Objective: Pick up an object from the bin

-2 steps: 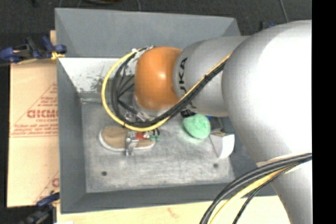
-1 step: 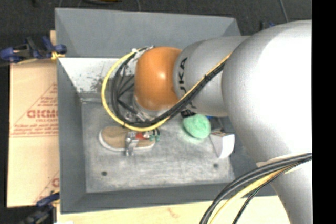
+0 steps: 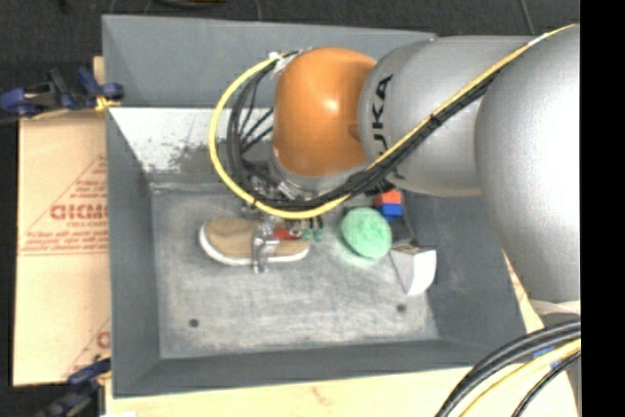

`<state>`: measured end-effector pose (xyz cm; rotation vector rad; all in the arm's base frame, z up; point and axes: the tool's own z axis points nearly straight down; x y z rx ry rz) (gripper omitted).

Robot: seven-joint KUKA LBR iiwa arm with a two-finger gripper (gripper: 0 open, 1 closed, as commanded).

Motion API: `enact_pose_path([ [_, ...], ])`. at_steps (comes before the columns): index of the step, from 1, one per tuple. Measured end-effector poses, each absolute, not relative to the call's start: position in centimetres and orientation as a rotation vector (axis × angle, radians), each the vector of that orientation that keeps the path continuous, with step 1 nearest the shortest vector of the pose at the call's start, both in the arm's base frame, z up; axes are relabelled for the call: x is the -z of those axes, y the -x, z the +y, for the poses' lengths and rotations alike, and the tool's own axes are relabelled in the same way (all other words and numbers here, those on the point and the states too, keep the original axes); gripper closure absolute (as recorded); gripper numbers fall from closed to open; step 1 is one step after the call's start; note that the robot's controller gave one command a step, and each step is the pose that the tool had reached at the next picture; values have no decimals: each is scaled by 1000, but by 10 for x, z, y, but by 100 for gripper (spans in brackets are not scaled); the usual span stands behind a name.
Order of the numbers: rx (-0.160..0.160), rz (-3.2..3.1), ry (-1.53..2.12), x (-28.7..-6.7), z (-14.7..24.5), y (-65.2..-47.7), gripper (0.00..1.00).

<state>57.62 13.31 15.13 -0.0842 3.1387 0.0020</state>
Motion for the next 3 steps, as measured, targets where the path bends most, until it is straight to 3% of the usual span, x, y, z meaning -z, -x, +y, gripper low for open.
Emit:
enact_pose_path([
  [1, -2, 3139, 83, -151, 133, -576, 100],
  [3, 0, 3139, 108, -238, 134, -571, 100],
])
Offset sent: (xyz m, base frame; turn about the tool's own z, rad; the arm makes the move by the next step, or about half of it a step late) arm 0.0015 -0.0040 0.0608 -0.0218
